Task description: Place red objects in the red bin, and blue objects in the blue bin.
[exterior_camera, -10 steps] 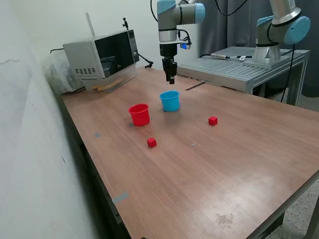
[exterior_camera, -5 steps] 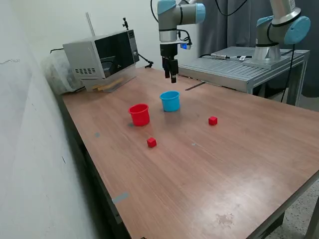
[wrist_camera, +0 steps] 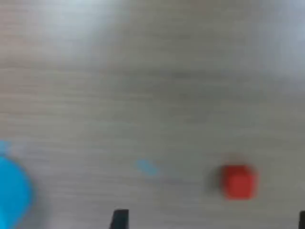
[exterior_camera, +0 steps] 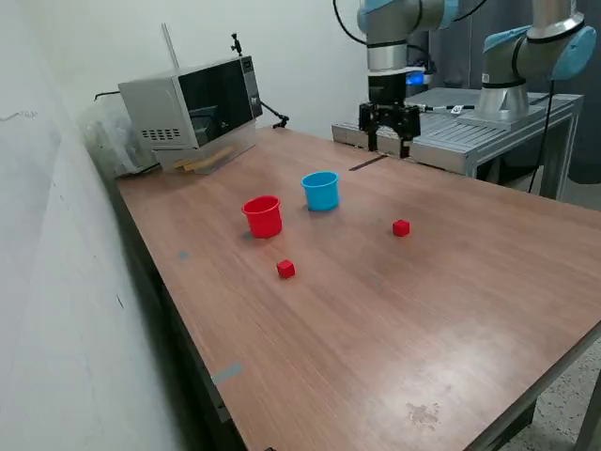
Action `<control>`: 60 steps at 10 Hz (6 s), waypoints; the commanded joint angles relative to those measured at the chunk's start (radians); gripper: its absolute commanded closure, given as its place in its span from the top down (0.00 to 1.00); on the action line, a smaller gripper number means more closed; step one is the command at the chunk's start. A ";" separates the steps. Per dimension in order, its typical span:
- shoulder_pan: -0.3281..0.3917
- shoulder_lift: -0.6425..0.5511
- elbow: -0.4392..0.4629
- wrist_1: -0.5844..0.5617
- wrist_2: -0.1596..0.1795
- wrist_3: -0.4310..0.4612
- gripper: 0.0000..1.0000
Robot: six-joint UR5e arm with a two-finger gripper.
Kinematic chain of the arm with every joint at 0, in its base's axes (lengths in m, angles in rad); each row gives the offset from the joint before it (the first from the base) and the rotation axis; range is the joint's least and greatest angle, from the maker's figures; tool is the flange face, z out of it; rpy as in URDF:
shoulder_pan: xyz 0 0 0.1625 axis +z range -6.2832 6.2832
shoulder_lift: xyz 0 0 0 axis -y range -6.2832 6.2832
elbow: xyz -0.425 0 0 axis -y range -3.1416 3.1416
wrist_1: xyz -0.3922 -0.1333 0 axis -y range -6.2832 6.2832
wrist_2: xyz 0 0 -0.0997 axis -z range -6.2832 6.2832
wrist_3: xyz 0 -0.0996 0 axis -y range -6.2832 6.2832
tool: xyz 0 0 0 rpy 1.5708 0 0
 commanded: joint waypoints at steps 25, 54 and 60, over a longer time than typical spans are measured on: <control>0.067 0.304 -0.073 -0.204 0.075 0.034 1.00; -0.111 0.193 -0.430 0.006 0.001 -0.013 0.00; -0.151 0.335 -0.526 0.001 -0.003 -0.013 0.00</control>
